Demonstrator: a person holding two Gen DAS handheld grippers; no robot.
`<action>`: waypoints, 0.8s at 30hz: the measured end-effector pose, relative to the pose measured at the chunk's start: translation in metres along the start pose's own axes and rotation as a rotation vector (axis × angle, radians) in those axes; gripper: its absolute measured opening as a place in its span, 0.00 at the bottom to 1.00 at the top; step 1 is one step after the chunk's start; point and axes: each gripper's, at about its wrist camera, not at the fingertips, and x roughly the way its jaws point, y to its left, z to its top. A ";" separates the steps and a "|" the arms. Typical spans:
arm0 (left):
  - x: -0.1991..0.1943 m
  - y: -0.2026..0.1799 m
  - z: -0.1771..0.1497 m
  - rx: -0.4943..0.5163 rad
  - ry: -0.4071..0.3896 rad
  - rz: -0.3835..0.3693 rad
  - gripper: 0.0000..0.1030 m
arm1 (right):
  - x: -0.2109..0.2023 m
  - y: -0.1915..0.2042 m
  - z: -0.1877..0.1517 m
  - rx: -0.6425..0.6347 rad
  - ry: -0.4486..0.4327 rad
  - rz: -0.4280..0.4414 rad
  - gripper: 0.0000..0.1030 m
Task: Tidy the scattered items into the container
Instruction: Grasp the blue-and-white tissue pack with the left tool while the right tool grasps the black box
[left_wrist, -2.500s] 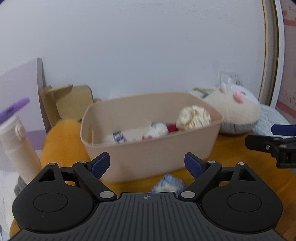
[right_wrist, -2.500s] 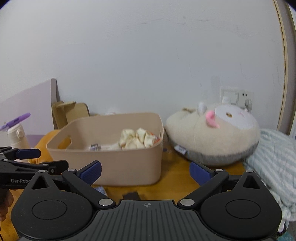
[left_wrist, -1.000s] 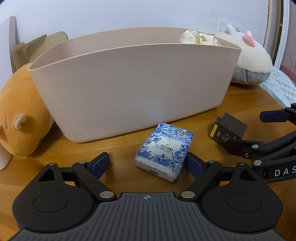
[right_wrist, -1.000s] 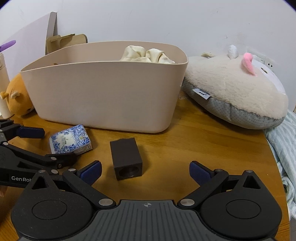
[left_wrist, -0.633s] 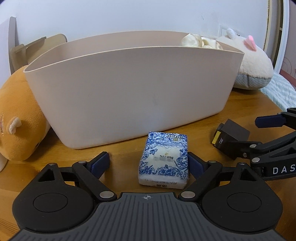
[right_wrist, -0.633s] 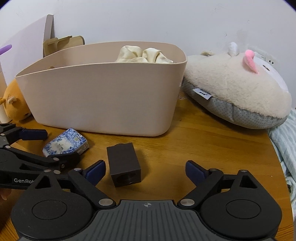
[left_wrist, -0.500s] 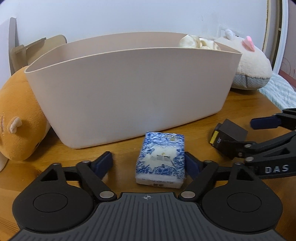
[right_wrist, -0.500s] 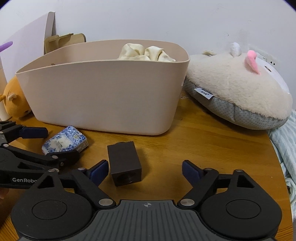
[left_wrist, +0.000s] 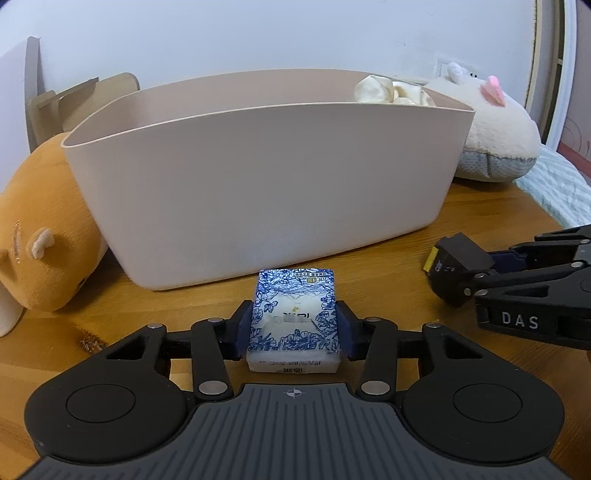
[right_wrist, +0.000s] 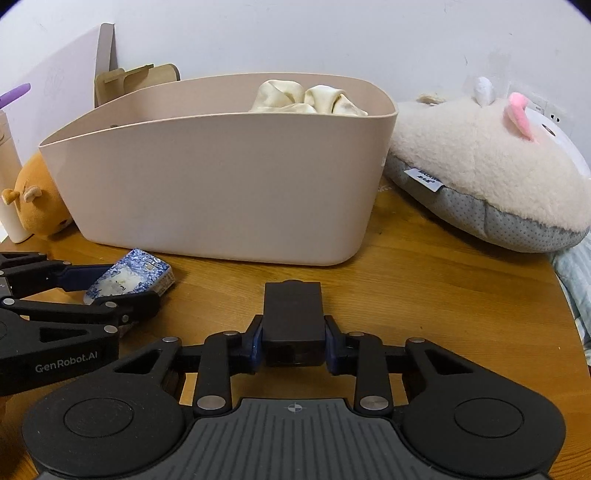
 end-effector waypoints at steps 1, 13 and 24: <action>-0.001 0.000 -0.001 0.000 0.000 0.004 0.45 | -0.001 -0.001 -0.001 0.005 -0.002 0.001 0.28; -0.037 0.007 0.001 0.002 -0.044 0.038 0.45 | -0.032 -0.006 0.001 0.024 -0.066 0.010 0.28; -0.075 0.011 0.015 -0.024 -0.134 0.028 0.45 | -0.077 0.011 0.018 -0.009 -0.172 0.012 0.28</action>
